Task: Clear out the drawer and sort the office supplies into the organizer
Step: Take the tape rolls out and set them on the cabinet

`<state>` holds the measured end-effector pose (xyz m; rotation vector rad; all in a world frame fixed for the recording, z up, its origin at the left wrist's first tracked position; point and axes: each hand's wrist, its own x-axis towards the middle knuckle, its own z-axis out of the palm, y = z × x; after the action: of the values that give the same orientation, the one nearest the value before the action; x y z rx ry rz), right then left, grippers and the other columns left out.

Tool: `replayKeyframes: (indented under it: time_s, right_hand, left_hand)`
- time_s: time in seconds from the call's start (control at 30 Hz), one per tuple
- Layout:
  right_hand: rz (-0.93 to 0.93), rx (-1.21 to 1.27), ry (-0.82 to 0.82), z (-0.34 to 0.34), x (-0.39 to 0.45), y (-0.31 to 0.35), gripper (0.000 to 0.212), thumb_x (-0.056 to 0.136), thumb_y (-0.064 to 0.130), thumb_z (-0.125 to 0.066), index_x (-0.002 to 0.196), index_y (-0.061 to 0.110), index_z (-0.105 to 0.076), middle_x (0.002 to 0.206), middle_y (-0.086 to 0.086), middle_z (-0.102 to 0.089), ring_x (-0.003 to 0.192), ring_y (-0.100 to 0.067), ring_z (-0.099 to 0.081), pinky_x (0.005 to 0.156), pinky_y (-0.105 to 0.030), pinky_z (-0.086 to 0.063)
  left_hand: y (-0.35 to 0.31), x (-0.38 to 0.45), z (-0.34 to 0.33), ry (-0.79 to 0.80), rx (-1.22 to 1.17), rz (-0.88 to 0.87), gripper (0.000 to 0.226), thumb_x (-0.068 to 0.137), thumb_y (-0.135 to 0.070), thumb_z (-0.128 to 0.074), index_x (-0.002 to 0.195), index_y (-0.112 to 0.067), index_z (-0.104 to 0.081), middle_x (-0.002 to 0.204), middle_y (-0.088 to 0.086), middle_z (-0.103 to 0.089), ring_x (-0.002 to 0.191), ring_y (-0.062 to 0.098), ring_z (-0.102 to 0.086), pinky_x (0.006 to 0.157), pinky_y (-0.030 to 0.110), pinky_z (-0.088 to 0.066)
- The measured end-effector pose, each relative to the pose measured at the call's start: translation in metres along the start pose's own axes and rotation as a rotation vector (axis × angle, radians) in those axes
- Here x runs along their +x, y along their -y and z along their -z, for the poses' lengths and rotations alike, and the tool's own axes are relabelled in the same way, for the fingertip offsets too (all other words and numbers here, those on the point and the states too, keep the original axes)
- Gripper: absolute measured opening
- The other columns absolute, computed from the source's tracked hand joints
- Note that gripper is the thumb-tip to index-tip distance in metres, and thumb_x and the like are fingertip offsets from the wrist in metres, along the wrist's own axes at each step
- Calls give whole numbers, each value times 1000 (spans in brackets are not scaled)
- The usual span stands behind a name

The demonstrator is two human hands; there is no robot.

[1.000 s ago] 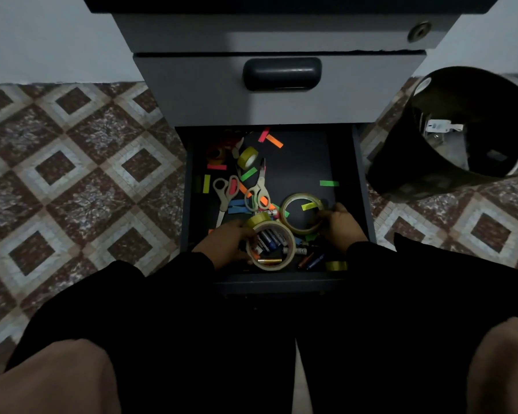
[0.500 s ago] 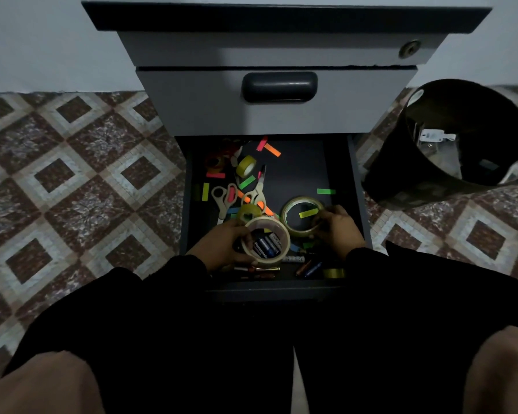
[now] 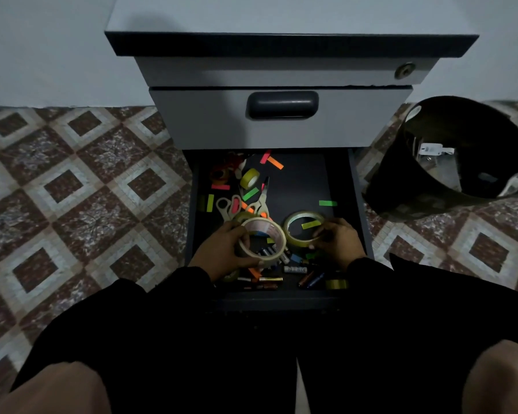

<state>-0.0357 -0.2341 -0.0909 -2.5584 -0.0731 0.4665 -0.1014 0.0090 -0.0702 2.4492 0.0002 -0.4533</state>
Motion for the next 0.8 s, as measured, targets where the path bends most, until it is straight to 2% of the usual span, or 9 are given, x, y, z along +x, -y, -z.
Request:
replayKeyframes:
  time_s: [0.13, 0.23, 0.37, 0.5, 0.53, 0.67, 0.73, 0.8]
  right_hand:
    - [41, 16, 17, -3, 0, 2, 25, 69, 5, -79, 93, 0, -71, 124, -16, -53, 107, -26, -57, 78, -6, -29]
    - [51, 30, 17, -7, 1, -1, 24, 69, 5, -78, 92, 1, -71, 126, -15, -53, 108, -26, -57, 85, -11, -33]
    - [57, 81, -36, -9, 2, -3, 23, 69, 2, -78, 92, 0, -71, 126, -15, -53, 114, -26, -53, 84, -8, -32]
    - [69, 162, -96, -1, 2, 3, 24, 67, 4, -79, 89, 0, -71, 124, -14, -54, 112, -29, -55, 96, -30, -44]
    - [75, 177, -103, 3, 1, 6, 24, 67, 4, -80, 89, 0, -71, 123, -14, -54, 112, -29, -55, 96, -31, -44]
    - [111, 186, -161, 21, -5, 22, 25, 66, 3, -81, 89, 0, -72, 119, -16, -56, 112, -27, -53, 82, -10, -32]
    - [150, 219, -180, 33, -11, 31, 24, 65, 2, -81, 88, 0, -72, 118, -16, -56, 112, -27, -54, 77, -5, -31]
    - [204, 232, -178, 46, -19, 39, 23, 66, 4, -81, 86, 1, -72, 119, -15, -57, 114, -26, -53, 81, -7, -34]
  left_hand:
    - [2, 2, -1, -60, -55, 5, 33, 71, -31, -79, 83, -17, -51, 104, 0, -48, 100, 18, -50, 84, 27, -39]
    - [4, 4, -2, -116, -105, 15, 32, 67, -27, -82, 79, -16, -55, 99, -3, -49, 98, 19, -53, 78, 24, -39]
    - [4, 6, -3, -164, -174, 24, 32, 66, -23, -84, 78, -15, -56, 107, -2, -50, 109, 18, -51, 85, 23, -40]
    - [0, 6, 3, -203, -201, 38, 32, 69, -26, -82, 85, -13, -58, 131, 5, -45, 123, 20, -44, 97, 27, -39]
    - [-1, 5, 5, -211, -205, 39, 32, 69, -27, -82, 86, -13, -58, 133, 6, -44, 123, 21, -44, 97, 26, -39]
    - [-15, -4, 24, -284, -255, 3, 29, 69, -23, -82, 82, -17, -57, 118, 6, -51, 109, 18, -50, 87, 22, -41]
    - [-21, -12, 36, -341, -283, -35, 29, 67, -22, -84, 75, -22, -55, 107, 5, -54, 100, 15, -52, 85, 25, -43]
    - [-23, -22, 50, -372, -298, -58, 33, 65, -23, -85, 71, -28, -53, 105, 5, -57, 99, 16, -55, 83, 25, -44]
